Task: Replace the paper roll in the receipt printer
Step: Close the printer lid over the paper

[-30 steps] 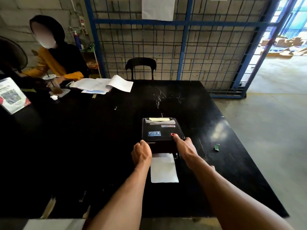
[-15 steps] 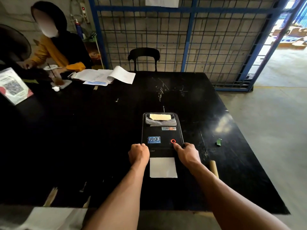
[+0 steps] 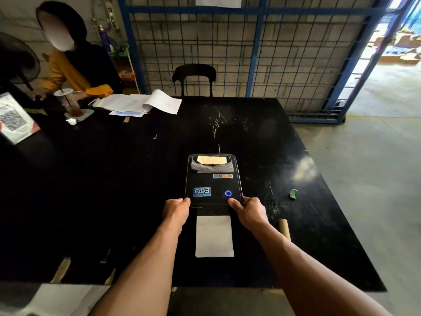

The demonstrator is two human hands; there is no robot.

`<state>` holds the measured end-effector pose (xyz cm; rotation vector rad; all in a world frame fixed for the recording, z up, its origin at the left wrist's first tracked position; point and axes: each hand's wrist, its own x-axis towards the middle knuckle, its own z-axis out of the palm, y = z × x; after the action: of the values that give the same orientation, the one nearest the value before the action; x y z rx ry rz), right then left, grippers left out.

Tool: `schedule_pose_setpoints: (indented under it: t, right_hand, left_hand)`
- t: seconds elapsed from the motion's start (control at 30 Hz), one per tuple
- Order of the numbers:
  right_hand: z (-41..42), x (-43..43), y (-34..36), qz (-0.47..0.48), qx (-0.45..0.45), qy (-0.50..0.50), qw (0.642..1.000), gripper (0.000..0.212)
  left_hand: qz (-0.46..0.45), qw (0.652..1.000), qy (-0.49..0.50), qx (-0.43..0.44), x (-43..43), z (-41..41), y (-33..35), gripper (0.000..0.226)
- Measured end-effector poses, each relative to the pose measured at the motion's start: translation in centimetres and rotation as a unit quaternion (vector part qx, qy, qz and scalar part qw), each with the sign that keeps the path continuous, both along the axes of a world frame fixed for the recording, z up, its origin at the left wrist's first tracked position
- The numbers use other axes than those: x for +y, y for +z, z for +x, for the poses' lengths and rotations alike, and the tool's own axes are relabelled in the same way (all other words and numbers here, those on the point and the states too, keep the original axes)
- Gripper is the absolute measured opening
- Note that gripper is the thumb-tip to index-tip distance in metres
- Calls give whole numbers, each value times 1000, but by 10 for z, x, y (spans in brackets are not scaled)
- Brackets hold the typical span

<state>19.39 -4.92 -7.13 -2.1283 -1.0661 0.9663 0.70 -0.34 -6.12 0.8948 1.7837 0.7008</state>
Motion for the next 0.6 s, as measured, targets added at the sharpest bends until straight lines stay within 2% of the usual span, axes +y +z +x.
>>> schedule_pose_setpoints:
  t: [0.2,0.4,0.6]
  right_hand:
    - [4,8,1,-37,3,-9,999,40]
    - [4,12,7,-61,7,-19,998,45]
    - [-1,12,10,-64,15,-34,997,45]
  left_hand:
    - [-35,998,-47,33,10,-4,8,29]
    - [-62,987,-122,83,18,-6,19,32]
    - [-70,964,-193,168,20,-6,30,33]
